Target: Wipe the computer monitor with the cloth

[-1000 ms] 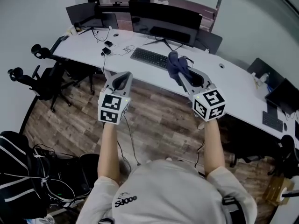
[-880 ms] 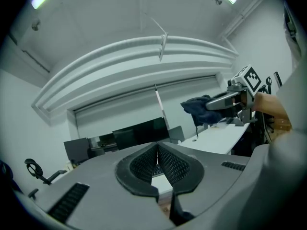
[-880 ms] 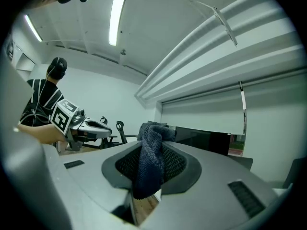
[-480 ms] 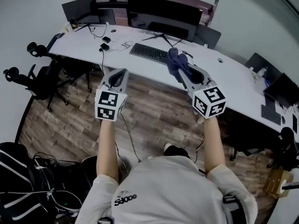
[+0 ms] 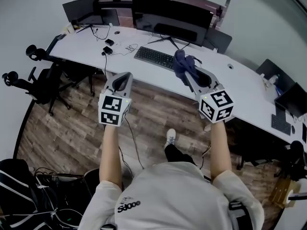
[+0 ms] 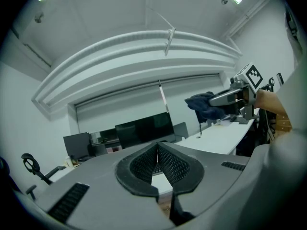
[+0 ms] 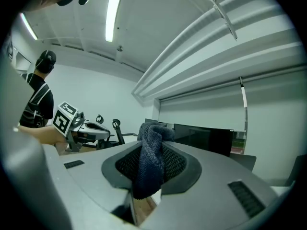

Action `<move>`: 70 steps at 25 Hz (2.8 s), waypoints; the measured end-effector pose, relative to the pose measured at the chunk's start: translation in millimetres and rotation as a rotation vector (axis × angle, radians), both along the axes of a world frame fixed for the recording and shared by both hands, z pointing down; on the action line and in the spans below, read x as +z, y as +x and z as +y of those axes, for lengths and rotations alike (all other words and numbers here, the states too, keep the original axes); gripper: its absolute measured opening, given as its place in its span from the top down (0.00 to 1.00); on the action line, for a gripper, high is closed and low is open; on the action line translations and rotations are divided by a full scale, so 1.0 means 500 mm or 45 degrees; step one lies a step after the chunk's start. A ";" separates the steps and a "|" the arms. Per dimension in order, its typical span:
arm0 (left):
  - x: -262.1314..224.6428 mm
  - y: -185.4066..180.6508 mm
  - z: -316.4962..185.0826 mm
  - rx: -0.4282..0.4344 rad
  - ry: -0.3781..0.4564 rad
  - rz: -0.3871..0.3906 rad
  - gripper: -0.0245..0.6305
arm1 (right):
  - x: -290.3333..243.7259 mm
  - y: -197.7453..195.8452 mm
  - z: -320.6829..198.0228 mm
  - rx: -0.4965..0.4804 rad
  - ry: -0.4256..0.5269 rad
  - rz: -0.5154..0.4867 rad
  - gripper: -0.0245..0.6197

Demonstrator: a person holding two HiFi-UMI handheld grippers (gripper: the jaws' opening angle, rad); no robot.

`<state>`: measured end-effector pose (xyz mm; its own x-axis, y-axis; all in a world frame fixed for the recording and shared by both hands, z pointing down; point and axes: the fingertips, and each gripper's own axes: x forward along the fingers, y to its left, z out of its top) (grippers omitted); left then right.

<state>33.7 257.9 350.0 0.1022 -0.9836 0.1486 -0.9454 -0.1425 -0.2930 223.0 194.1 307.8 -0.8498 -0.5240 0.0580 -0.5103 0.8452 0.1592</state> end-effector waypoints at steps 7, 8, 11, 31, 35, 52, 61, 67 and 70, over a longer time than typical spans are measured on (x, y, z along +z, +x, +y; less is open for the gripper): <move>-0.001 -0.061 -0.168 -0.027 -0.010 -0.010 0.93 | 0.000 -0.068 -0.178 -0.026 0.011 -0.008 0.83; -0.002 -0.068 -0.194 -0.032 -0.008 -0.005 0.93 | 0.001 -0.076 -0.204 -0.031 0.011 -0.008 0.83; -0.005 -0.083 -0.276 -0.047 -0.013 0.015 0.93 | -0.002 -0.095 -0.285 -0.045 0.013 0.007 0.83; -0.008 -0.142 -0.721 -0.212 -0.037 0.015 0.93 | -0.015 -0.166 -0.792 -0.164 0.017 -0.004 0.83; 0.011 -0.166 -0.757 -0.233 -0.060 0.004 0.93 | 0.003 -0.191 -0.842 -0.176 -0.006 -0.013 0.83; 0.008 -0.463 -0.949 -0.137 -0.029 0.018 0.93 | -0.012 -0.476 -0.989 -0.086 0.034 0.042 0.83; -0.018 -0.665 -1.036 -0.047 -0.009 0.030 0.93 | -0.101 -0.749 -1.083 -0.067 0.151 0.120 0.82; -0.008 -0.752 -1.084 0.023 -0.017 0.042 0.93 | -0.132 -0.897 -1.144 -0.057 0.231 0.247 0.82; -0.011 -0.785 -1.110 0.055 -0.004 0.050 0.93 | -0.136 -0.960 -1.169 -0.048 0.282 0.350 0.82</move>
<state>-358.5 -297.0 344.7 0.1500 -0.9778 0.1464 -0.9491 -0.1839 -0.2557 -256.9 -390.2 240.0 -0.8372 -0.5179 0.1758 -0.3920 0.7923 0.4675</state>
